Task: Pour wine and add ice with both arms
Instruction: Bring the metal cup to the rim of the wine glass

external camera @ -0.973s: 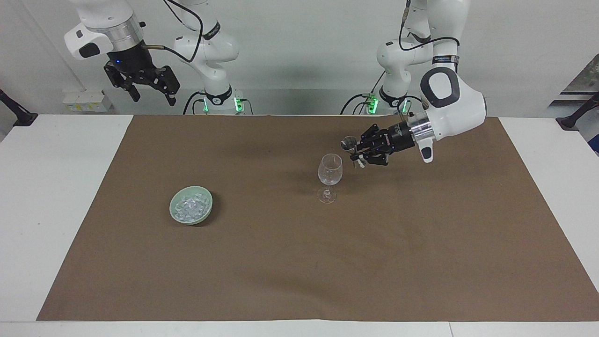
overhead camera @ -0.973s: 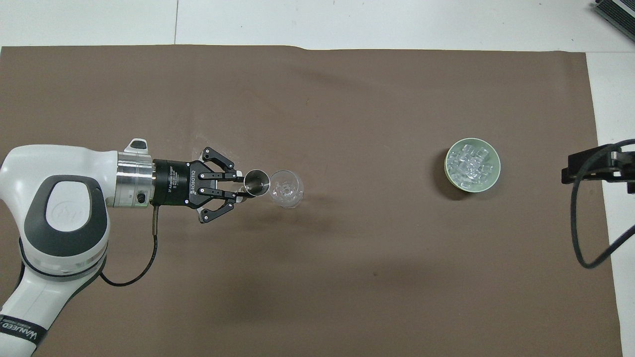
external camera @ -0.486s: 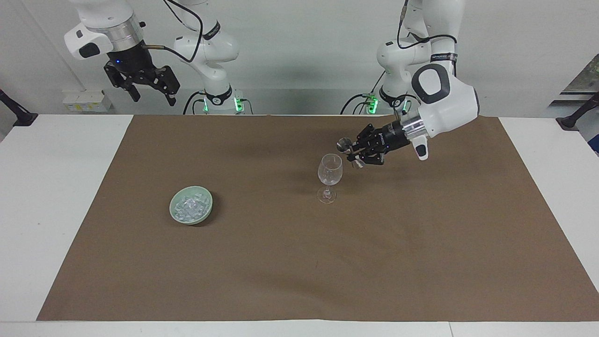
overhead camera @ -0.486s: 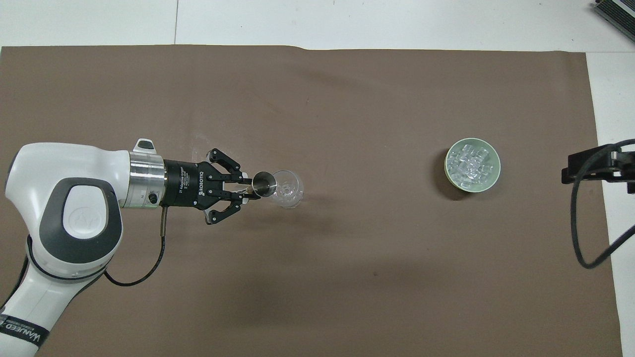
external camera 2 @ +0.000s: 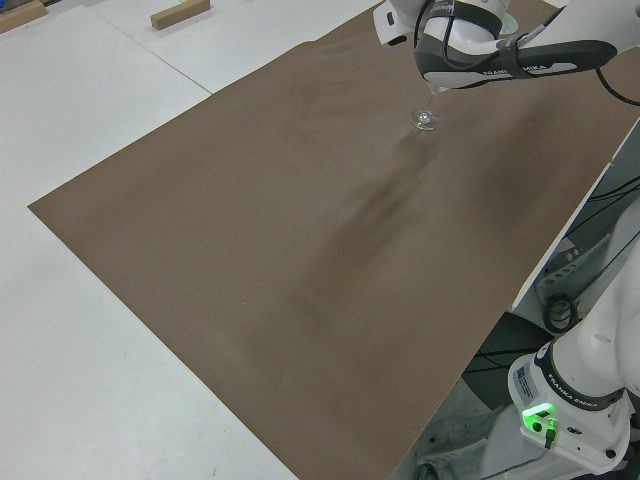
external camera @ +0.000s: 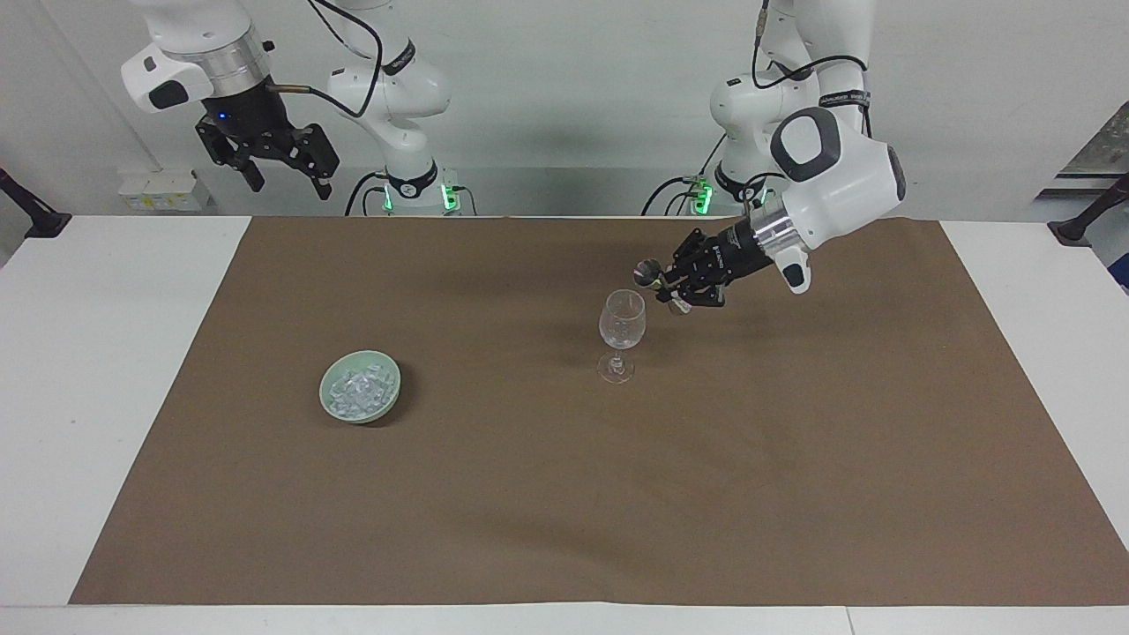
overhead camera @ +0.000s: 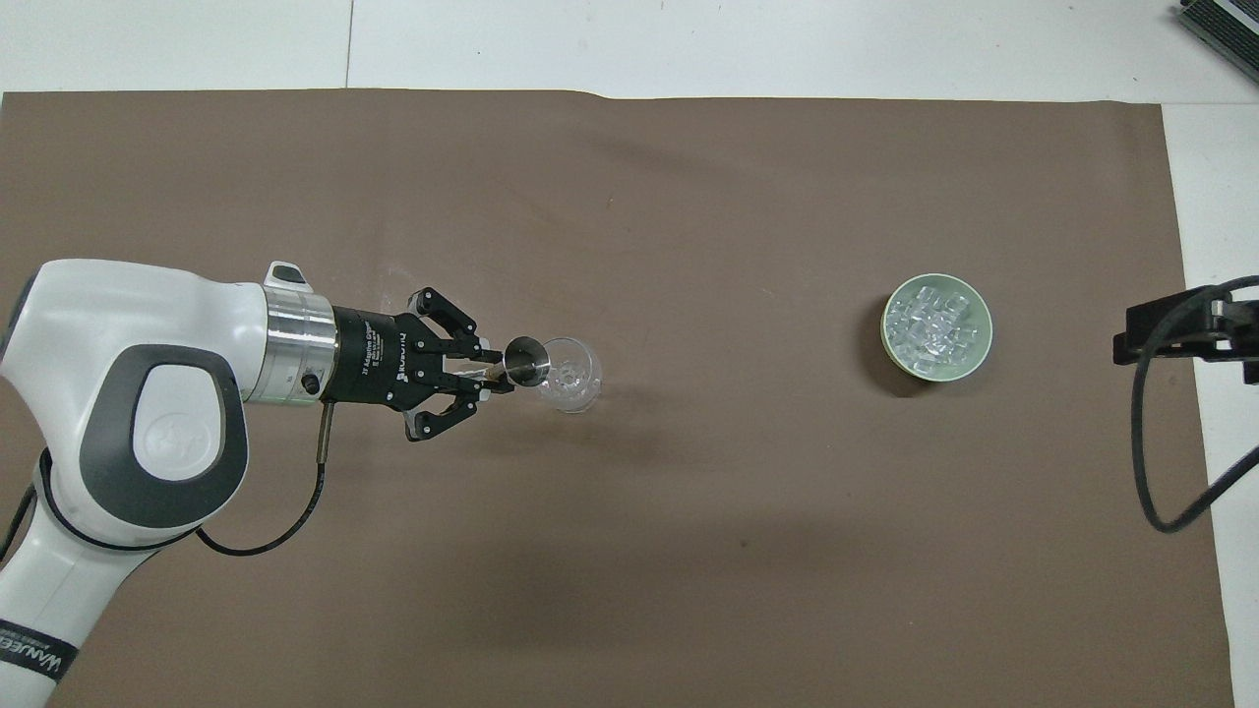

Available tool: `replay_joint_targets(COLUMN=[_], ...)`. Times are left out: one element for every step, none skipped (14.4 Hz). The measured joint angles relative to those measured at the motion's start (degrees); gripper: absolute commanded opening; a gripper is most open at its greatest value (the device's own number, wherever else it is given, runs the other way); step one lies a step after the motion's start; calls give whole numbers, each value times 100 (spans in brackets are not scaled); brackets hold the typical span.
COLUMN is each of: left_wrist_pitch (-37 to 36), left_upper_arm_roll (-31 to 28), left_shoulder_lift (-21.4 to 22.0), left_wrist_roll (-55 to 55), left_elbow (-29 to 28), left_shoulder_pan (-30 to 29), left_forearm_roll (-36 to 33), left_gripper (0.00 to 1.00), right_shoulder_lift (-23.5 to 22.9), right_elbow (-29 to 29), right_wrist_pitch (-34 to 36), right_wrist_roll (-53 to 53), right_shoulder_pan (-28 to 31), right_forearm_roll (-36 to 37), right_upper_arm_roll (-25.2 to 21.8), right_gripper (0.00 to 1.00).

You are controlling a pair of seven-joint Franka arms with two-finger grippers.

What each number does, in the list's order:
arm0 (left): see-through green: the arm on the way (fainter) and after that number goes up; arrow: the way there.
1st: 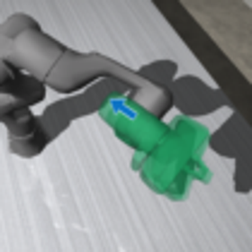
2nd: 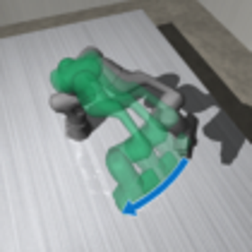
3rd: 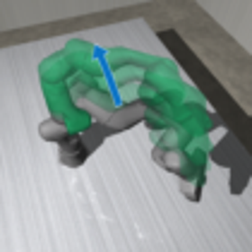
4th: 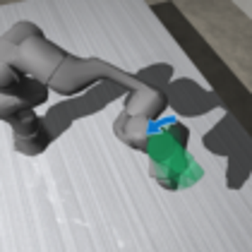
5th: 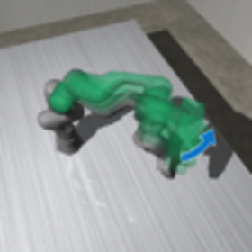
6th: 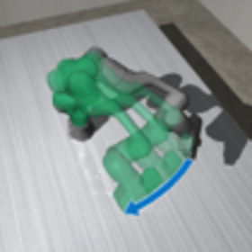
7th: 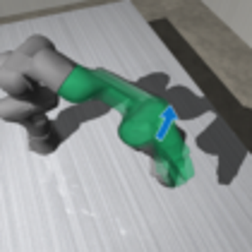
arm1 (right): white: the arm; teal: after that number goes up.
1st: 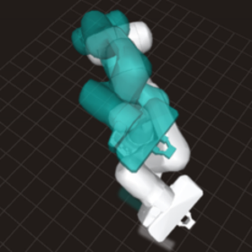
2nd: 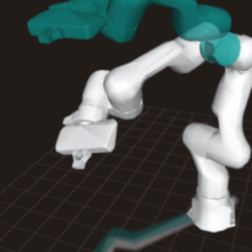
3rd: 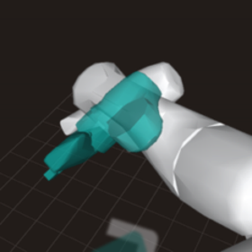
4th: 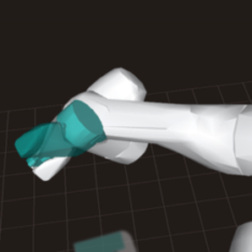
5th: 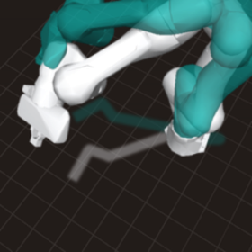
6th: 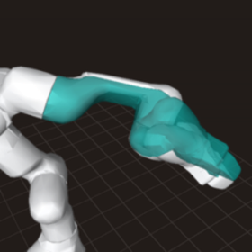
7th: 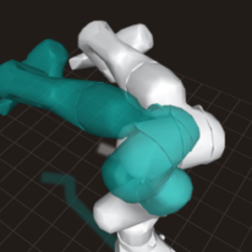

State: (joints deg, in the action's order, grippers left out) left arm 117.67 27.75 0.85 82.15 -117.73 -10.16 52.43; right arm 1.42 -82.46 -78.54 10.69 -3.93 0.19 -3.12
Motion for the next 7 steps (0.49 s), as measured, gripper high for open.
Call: replay_joint_targets(left_wrist_pitch=[2,13,29,46,60,66,70], left_upper_arm_roll=[15,41,69,107,141,168,188], left_shoulder_lift=[0,-1,-2,-8,-15,-19,-22], left_wrist_roll=[31,112,249,386,483,550,599], left_elbow=[10,25,55,89,122,143,158], left_shoulder_pan=[0,0,0,0,0,0,0], left_forearm_roll=[-50,-169,-340,-500,-595,-652,-711], left_gripper=[0,0,0,0,0,0,0], right_shoulder_lift=[0,0,0,0,0,0,0], right_elbow=[0,0,0,0,0,0,0], right_wrist_pitch=[0,0,0,0,0,0,0], right_wrist_roll=[0,0,0,0,0,0,0], right_shoulder_pan=[0,0,0,0,0,0,0], right_forearm_roll=[0,0,0,0,0,0,0], right_upper_arm_roll=[0,0,0,0,0,0,0], right_gripper=[100,100,100,100,100,100,100])
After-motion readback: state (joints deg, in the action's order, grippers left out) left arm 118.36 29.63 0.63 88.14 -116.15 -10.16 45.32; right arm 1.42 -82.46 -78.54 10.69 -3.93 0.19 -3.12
